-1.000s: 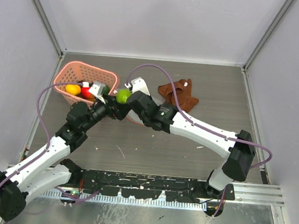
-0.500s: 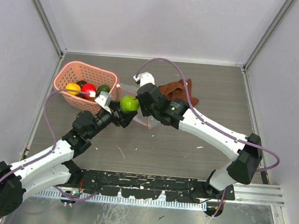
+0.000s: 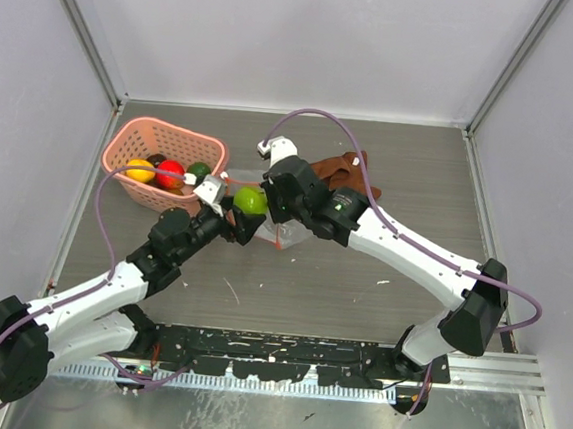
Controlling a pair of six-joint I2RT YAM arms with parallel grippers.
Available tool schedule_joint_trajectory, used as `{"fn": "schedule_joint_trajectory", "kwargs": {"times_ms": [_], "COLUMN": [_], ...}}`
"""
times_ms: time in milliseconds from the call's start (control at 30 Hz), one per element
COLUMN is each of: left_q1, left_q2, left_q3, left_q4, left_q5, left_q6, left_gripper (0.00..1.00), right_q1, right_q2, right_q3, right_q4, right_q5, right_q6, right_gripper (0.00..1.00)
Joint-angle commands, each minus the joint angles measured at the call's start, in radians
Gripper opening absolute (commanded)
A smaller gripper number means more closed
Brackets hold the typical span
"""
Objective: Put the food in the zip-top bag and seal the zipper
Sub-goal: Place the fake fruit in the zipper food storage bag.
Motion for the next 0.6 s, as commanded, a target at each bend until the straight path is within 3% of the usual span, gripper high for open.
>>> {"fn": "schedule_joint_trajectory", "kwargs": {"times_ms": [0, 300, 567], "left_q1": [-0.018, -0.021, -0.021], "left_q2": [0.005, -0.019, -0.059], "left_q3": [0.075, 0.120, 0.213], "left_q4": [0.002, -0.102, -0.289], "left_q5": [-0.001, -0.008, -0.056], "left_q6": [0.027, 0.027, -0.003], "left_gripper": [0.66, 0.91, 0.99], "right_q1": [0.002, 0.001, -0.006], "right_q2": [-0.039, -0.043, -0.057], "right_q3": [0.011, -0.003, -0.018], "right_q4": [0.046, 0.045, 0.048], "right_q5": [-0.031, -0.017, 0.001], "right_q6": [0.009, 0.011, 0.018], "right_gripper": [0.00, 0.00, 0.00]}}
